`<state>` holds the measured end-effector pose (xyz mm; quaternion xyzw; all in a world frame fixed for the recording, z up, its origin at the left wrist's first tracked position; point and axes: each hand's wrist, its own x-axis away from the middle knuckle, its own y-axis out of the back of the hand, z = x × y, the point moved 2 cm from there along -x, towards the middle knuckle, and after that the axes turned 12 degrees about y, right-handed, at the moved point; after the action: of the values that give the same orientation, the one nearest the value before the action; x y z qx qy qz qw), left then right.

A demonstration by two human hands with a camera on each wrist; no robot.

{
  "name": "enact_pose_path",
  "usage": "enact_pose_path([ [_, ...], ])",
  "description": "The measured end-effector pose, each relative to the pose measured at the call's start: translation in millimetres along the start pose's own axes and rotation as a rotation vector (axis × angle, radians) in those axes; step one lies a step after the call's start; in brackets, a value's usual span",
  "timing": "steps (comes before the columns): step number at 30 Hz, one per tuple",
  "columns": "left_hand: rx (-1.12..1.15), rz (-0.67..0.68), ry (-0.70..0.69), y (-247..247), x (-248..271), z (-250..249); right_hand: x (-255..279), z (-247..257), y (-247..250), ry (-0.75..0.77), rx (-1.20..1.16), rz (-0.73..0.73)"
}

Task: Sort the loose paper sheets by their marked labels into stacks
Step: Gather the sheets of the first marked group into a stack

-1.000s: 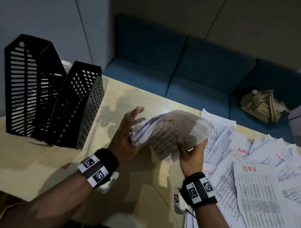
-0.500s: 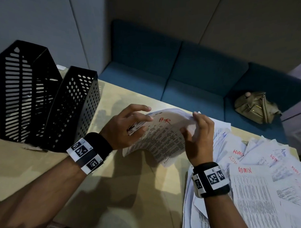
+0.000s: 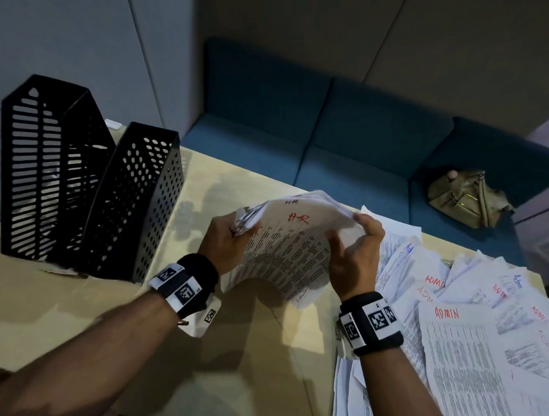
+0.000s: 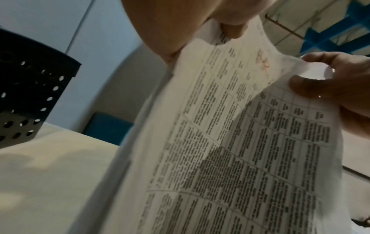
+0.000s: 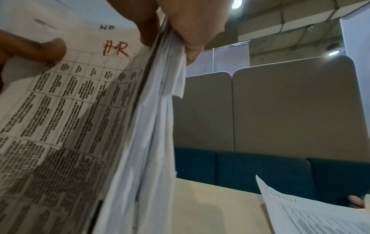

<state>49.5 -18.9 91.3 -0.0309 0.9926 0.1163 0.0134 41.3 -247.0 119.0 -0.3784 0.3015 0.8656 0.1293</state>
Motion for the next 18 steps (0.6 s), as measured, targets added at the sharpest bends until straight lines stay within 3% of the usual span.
enact_pose_path([
  [3,0.040,-0.061,-0.167,-5,12,-18,-4,9,3,0.026,0.011,-0.056],
  [6,0.049,-0.044,-0.156,-8,31,-29,1,14,3,0.052,-0.053,-0.093],
  [8,-0.044,-0.031,-0.122,-12,41,-19,13,11,-4,-0.025,-0.076,-0.063],
  [12,-0.007,0.039,0.095,-15,47,9,37,4,-10,-0.156,-0.065,-0.077],
  [15,-0.058,-0.024,0.054,-15,47,16,42,-7,-9,-0.478,-0.240,-0.049],
  [18,0.021,-0.046,0.038,-17,49,11,52,-15,-13,-0.585,-0.210,0.105],
])
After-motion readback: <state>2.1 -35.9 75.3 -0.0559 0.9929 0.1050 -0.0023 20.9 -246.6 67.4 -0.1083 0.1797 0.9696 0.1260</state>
